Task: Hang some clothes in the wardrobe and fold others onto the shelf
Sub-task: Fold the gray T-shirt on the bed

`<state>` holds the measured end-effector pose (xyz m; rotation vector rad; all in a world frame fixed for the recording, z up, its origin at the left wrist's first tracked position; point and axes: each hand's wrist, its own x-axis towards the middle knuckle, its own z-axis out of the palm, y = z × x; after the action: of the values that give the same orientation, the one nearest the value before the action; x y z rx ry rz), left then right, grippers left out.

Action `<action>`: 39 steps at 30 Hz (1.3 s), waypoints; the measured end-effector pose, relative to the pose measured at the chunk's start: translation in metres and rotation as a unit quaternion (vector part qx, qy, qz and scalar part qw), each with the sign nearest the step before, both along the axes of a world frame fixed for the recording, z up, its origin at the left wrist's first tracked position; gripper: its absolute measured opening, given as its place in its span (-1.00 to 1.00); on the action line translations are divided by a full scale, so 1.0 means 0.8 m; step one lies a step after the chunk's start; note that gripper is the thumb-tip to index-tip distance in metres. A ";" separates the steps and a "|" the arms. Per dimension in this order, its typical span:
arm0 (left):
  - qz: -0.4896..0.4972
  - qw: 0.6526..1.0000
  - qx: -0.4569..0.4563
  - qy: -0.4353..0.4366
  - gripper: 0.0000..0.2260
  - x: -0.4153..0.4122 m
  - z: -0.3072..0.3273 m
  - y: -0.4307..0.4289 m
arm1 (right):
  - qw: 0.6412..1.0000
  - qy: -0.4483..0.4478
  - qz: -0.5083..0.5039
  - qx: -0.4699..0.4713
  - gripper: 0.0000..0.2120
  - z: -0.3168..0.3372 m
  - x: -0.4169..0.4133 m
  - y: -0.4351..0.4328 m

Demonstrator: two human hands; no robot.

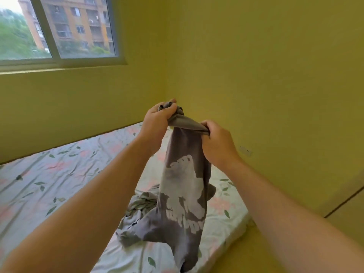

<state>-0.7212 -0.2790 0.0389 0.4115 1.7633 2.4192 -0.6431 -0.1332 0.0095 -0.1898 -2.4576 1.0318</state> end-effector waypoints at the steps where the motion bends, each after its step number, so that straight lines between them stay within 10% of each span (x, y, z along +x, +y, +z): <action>1: -0.016 1.000 -0.002 0.009 -0.89 0.002 0.001 0.002 | 1.000 0.005 0.009 0.000 -0.76 0.004 0.002 0.001; 15: -0.079 0.945 -0.268 0.168 -0.40 -0.003 -0.011 -0.012 | 0.996 0.029 -0.072 0.038 -0.72 0.048 0.018 0.052; 27: -0.150 0.943 -0.286 0.077 -0.82 0.011 0.005 0.029 | 0.968 -0.019 -0.229 0.102 -0.67 0.044 0.020 0.082; 33: -0.046 0.959 -0.257 0.108 -0.91 0.006 0.015 0.059 | 0.980 -0.070 -0.100 -0.157 -0.72 0.031 0.031 0.070; 36: -0.018 0.976 -0.203 0.077 -0.75 0.010 0.025 0.070 | 0.920 -0.112 0.074 -0.367 -0.48 0.014 0.040 0.055; 39: -0.050 0.983 -0.158 0.083 -0.42 0.006 0.029 0.078 | 0.949 -0.196 0.114 -0.218 -0.13 -0.028 0.037 0.041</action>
<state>-0.7163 -0.2169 0.0623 0.6589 2.0935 2.0420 -0.6132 -0.1004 -0.0127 -0.2789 -2.5986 1.7854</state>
